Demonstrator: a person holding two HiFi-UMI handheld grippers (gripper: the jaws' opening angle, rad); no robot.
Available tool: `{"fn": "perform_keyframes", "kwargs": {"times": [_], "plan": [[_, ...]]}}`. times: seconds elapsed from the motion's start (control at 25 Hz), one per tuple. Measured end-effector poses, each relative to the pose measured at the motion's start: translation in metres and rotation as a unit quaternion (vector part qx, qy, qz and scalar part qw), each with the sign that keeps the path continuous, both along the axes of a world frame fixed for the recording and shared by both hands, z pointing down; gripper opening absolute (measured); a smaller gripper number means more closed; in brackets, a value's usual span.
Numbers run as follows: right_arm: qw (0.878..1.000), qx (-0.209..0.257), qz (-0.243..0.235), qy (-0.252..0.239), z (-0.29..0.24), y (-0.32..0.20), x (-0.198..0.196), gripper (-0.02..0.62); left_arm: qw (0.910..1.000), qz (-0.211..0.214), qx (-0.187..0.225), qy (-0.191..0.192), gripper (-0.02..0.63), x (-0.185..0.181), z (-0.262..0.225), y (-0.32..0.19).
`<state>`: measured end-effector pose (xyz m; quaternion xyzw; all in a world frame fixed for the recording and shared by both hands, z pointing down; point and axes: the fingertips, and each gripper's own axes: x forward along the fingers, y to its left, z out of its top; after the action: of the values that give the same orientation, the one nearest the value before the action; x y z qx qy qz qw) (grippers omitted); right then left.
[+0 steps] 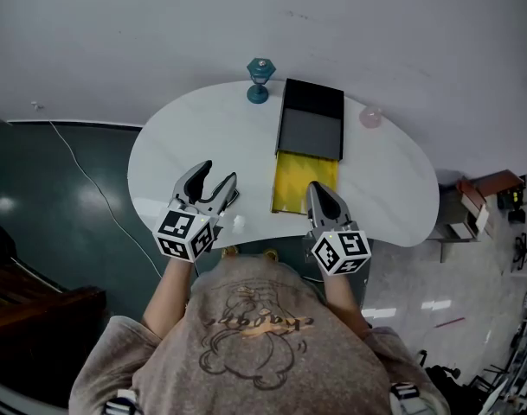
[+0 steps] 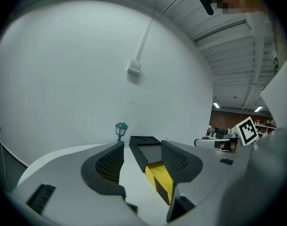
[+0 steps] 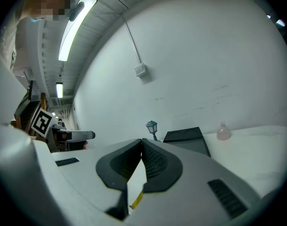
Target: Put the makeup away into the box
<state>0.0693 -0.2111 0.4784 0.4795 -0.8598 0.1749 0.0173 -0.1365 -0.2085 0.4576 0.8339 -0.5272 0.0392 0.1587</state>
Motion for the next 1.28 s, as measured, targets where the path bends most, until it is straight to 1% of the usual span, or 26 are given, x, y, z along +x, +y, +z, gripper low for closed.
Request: {"fn": "perform_keyframes", "kwargs": {"times": [0.2, 0.44, 0.6, 0.8, 1.04, 1.28], "plan": [[1.000, -0.002, 0.000, -0.001, 0.000, 0.002, 0.003, 0.005, 1.0000, 0.005, -0.004, -0.003, 0.295, 0.004, 0.000, 0.002], [1.000, -0.004, 0.000, -0.002, 0.003, 0.004, 0.007, 0.004, 0.9999, 0.000, -0.011, -0.006, 0.358, 0.004, 0.008, 0.004], [1.000, -0.004, 0.000, -0.002, 0.002, 0.006, 0.009, 0.003, 0.9997, -0.003, -0.021, -0.015, 0.396, 0.005, 0.013, 0.004], [1.000, -0.007, 0.002, -0.002, 0.004, 0.008, 0.011, 0.003, 0.9984, 0.012, -0.051, -0.022, 0.405, 0.009, 0.034, 0.005], [1.000, -0.010, 0.008, -0.002, 0.006, 0.012, 0.017, 0.003, 0.9941, 0.031, -0.090, -0.052, 0.405, 0.010, 0.074, 0.009], [1.000, -0.012, 0.017, -0.002, 0.006, 0.014, 0.023, 0.005, 0.9892, 0.033, -0.120, -0.077, 0.405, 0.008, 0.114, 0.011]]}}
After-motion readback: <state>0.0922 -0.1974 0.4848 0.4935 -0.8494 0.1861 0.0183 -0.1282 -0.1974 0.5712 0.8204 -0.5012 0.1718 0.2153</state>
